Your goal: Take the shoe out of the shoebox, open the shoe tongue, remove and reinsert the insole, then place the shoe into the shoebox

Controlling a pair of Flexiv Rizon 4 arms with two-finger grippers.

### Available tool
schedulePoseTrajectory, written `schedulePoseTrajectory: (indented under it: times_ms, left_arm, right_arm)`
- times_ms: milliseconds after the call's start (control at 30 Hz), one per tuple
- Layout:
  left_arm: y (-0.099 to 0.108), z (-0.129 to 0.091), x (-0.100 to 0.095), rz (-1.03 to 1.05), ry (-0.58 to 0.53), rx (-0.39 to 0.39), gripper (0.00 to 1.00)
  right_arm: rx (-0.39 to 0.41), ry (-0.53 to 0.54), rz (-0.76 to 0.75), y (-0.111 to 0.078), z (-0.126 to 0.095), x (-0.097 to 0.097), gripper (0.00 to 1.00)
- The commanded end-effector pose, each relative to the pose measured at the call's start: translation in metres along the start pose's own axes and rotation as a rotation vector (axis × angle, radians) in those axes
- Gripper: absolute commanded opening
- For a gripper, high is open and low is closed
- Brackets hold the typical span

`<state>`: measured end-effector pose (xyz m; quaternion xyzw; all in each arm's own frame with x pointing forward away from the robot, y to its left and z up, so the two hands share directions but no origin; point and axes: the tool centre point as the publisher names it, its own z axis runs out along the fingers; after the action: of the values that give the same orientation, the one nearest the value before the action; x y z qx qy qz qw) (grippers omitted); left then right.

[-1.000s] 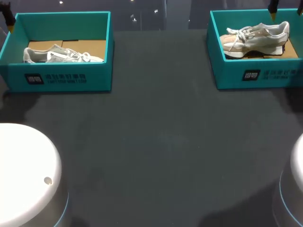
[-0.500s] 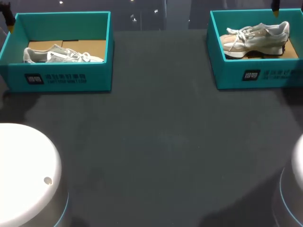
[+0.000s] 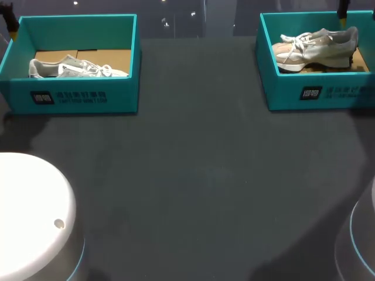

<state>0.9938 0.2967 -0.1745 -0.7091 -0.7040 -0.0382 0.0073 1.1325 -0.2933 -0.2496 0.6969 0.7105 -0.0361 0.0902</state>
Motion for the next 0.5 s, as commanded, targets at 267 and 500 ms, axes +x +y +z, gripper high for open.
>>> schedulePoseTrajectory:
  times_ms: [267, 500]
  left_arm:
    - [0.001, 0.0, 0.0, 0.001, 0.001, 0.001, 1.0]
    - [0.001, 0.0, 0.0, 0.001, 0.001, 0.001, 1.0]
  right_arm:
    - [0.023, -0.011, 0.007, 0.012, 0.026, -0.002, 1.0]
    - [0.031, -0.03, 0.012, 0.016, 0.039, -0.008, 1.0]
